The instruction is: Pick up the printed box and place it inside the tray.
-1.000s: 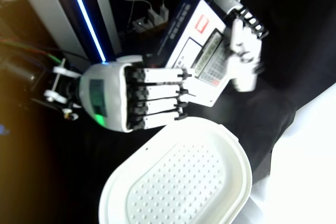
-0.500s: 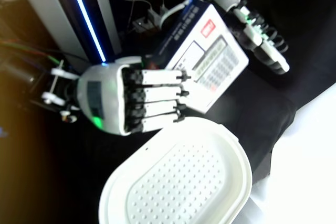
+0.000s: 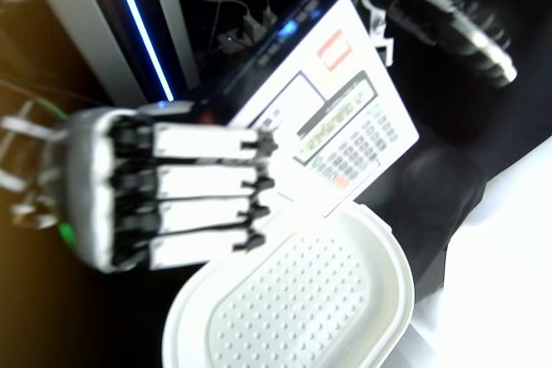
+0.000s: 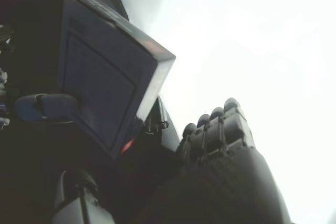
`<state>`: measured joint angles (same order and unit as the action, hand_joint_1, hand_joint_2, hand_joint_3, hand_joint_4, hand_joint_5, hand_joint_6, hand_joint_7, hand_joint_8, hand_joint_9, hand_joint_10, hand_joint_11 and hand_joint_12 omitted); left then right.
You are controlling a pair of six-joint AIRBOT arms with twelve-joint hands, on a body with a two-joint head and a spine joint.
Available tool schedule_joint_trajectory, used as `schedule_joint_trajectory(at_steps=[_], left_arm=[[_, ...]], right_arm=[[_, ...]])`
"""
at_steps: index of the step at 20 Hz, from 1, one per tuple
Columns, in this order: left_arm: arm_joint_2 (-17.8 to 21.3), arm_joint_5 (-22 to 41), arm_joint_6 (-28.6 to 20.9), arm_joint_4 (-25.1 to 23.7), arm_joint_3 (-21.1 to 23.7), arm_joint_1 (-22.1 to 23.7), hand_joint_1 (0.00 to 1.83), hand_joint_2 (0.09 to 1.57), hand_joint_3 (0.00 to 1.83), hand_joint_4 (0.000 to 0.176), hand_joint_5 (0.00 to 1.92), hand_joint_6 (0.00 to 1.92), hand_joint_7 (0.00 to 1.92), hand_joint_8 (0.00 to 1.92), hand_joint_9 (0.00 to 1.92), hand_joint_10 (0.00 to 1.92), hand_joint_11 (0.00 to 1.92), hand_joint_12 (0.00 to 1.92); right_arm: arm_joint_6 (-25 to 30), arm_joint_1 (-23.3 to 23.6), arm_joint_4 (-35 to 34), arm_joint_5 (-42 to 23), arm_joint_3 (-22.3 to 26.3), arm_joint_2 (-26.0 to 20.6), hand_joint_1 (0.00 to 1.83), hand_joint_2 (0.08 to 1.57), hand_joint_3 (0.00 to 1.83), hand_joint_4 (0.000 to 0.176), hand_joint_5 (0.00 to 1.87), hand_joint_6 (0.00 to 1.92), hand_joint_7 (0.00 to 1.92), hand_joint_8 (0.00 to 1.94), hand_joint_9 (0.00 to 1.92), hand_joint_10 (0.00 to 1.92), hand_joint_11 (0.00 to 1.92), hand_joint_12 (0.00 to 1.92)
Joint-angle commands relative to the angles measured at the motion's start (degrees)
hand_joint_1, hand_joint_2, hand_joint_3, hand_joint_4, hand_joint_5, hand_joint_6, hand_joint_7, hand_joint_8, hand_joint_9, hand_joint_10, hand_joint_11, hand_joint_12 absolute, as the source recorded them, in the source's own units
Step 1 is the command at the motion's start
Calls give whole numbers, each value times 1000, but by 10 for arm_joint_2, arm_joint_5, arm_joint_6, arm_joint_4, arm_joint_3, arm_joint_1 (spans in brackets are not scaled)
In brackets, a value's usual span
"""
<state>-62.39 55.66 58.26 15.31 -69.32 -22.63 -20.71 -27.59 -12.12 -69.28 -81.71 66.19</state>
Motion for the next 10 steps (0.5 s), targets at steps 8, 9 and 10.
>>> schedule_joint_trajectory(at_steps=[8, 9, 10], left_arm=[[29, 90, -3, 24, 9, -19, 482, 771, 0, 58, 0, 0, 0, 0, 0, 0, 0, 0], [29, 89, -3, 24, 10, -19, 460, 763, 0, 22, 0, 0, 0, 0, 0, 0, 0, 0], [28, 88, -3, 23, 10, -19, 449, 768, 0, 0, 0, 0, 0, 0, 0, 0, 0, 0]], right_arm=[[-34, 77, 143, 102, -1, -29, 1280, 1079, 0, 0, 990, 777, 1147, 912, 1232, 443, 908, 1196], [-39, 80, 152, 119, -4, -29, 1284, 1069, 0, 0, 1028, 682, 1165, 900, 1280, 453, 931, 1195], [-40, 81, 158, 130, -5, -29, 1202, 1073, 0, 0, 1065, 783, 1238, 686, 1310, 709, 987, 1393]])
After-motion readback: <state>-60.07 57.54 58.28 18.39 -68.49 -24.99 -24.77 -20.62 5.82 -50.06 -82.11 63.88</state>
